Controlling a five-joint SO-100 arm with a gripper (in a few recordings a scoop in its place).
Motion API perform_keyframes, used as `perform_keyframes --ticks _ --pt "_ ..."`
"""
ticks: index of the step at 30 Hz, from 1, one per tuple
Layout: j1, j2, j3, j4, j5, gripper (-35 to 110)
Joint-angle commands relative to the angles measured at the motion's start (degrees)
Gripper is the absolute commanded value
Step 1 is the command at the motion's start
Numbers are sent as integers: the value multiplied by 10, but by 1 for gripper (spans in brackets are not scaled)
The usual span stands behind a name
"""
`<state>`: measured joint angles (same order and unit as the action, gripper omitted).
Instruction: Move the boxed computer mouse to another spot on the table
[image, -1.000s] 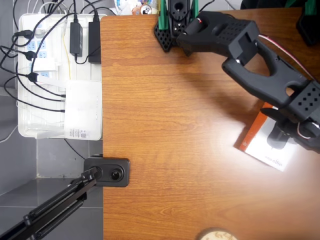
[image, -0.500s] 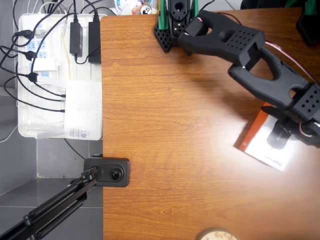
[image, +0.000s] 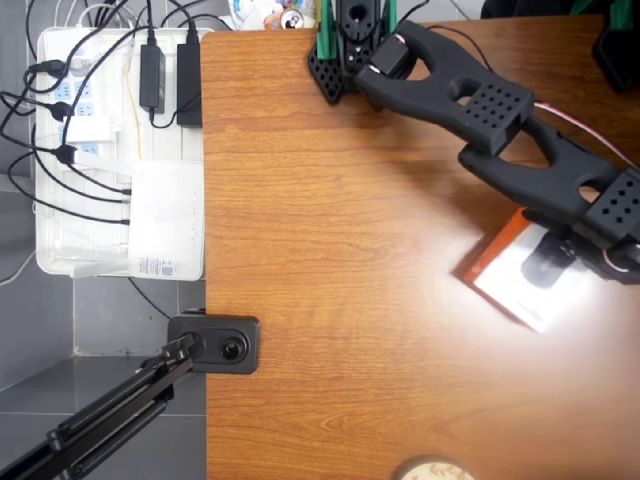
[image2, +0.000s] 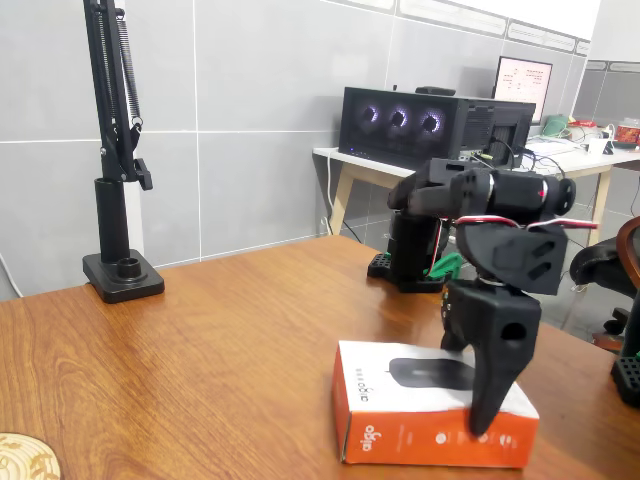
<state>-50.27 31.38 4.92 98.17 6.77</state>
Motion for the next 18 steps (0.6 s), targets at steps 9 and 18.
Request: perform_keyframes --ticks 9,18 --pt "65 377 286 21 -16 2" --pt "291 752 621 23 7 1"
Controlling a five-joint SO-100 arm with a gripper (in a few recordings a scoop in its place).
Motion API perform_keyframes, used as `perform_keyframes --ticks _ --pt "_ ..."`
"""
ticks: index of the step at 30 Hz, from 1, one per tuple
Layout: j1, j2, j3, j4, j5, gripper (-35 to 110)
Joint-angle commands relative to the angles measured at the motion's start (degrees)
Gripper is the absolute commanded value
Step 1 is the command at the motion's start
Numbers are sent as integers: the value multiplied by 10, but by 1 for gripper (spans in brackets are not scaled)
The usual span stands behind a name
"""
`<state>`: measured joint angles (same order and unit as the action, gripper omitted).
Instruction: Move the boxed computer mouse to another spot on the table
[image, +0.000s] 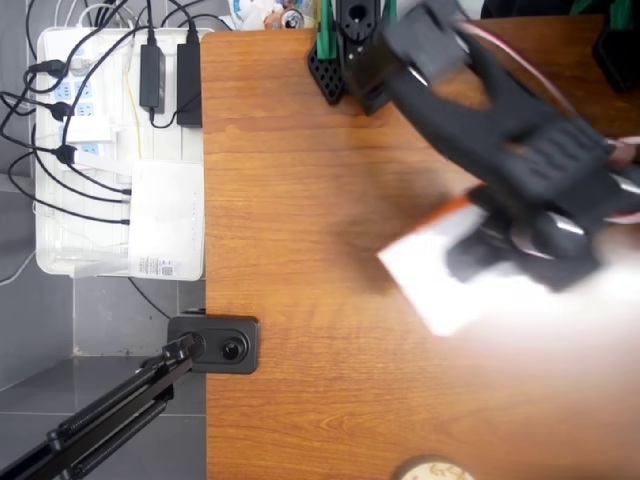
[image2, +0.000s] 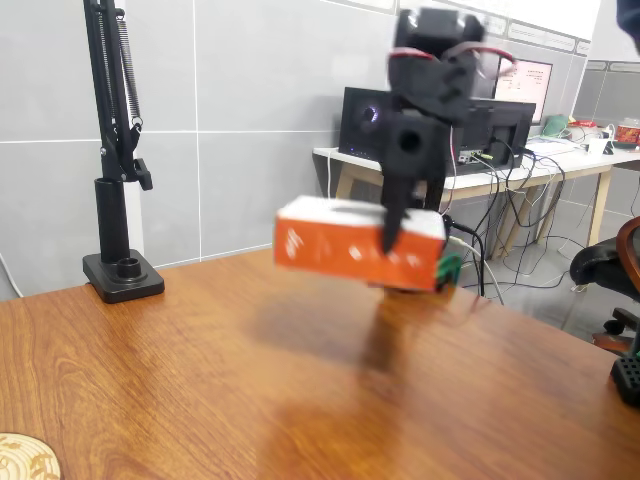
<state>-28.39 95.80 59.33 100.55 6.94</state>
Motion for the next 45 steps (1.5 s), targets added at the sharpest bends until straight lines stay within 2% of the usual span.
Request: perform_keyframes --ticks 1,6,11,19,30,31,33,34,35,45 --pt "105 126 105 -5 12 1" --pt "254 190 247 -81 11 6" --pt "330 210 351 -151 11 10" --pt "388 162 436 -240 13 9" --pt "410 81 393 -290 25 11" --pt "411 88 404 -302 25 24" --pt "399 131 485 -446 21 82" --pt "395 142 510 -490 19 100" --pt "391 142 507 -495 20 104" --pt "388 128 468 -490 15 105"
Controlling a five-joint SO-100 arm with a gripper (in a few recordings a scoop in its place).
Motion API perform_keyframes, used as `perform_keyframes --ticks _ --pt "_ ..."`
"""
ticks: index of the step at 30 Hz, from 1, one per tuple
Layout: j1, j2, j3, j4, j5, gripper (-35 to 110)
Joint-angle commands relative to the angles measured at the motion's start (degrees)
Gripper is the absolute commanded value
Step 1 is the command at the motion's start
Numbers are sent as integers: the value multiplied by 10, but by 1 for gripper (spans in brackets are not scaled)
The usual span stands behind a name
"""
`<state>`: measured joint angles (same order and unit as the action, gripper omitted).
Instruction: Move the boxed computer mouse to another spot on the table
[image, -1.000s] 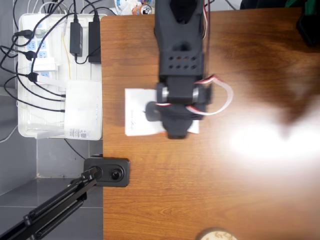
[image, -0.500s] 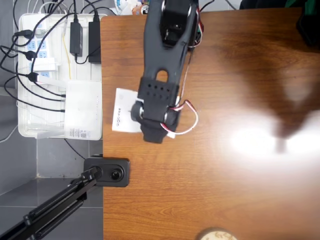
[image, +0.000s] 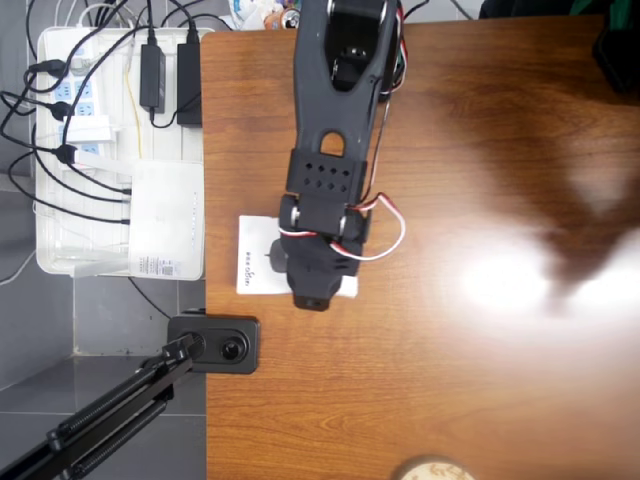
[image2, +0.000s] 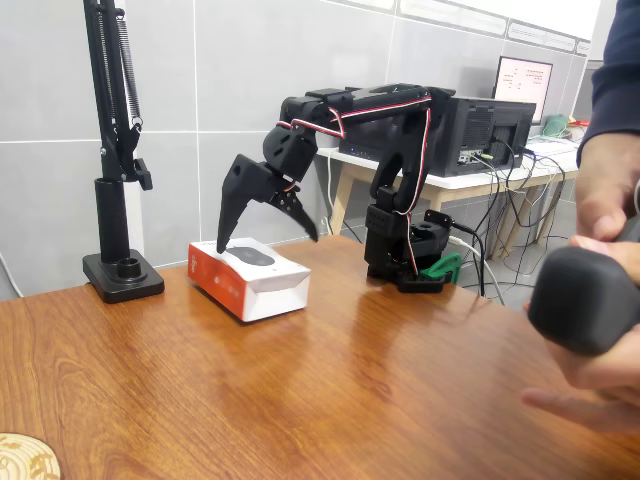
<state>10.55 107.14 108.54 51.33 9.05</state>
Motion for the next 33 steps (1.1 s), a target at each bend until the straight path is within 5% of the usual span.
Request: perform_keyframes --ticks 1,4,8,13,15,24,30,33 --pt "-2 16 -25 5 -6 105" --pt "-3 22 -25 8 -4 104" --pt "-1 46 -67 3 45 84" --pt "15 35 -198 98 79 36" --pt "22 51 -222 168 47 2" --pt "30 151 -177 40 104 0" --pt "58 192 -142 -215 179 0" --pt "64 207 -78 -462 200 0"
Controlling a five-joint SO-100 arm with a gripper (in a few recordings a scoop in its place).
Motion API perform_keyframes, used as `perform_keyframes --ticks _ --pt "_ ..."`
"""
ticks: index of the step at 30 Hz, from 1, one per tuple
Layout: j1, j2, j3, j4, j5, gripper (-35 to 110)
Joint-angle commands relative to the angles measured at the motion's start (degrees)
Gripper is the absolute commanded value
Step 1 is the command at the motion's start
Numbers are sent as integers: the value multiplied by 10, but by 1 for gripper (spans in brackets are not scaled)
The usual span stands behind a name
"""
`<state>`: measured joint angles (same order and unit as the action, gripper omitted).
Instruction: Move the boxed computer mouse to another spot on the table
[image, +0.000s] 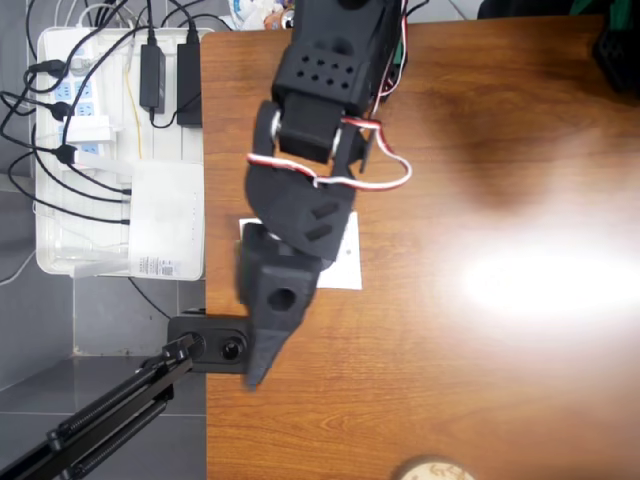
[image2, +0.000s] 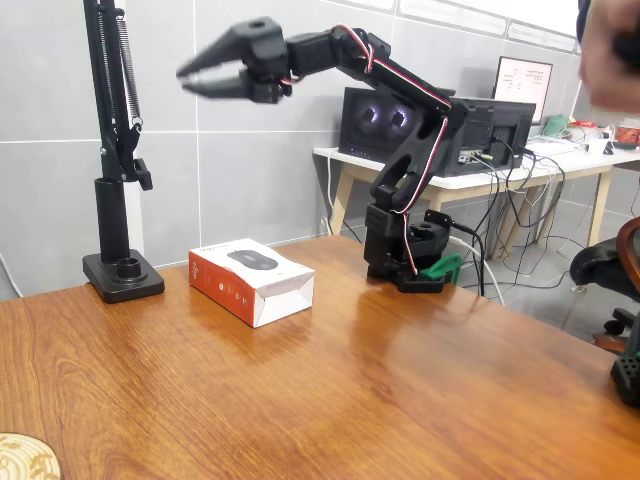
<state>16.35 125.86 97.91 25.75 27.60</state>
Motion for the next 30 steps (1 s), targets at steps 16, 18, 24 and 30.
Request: perform_keyframes --ticks 16,18,24,30 --pt "-64 86 323 -1270 -195 0" --pt "-62 144 370 -1270 -204 0" --pt "-37 303 520 -1271 -216 0" --pt "-71 427 597 -1271 -219 0"
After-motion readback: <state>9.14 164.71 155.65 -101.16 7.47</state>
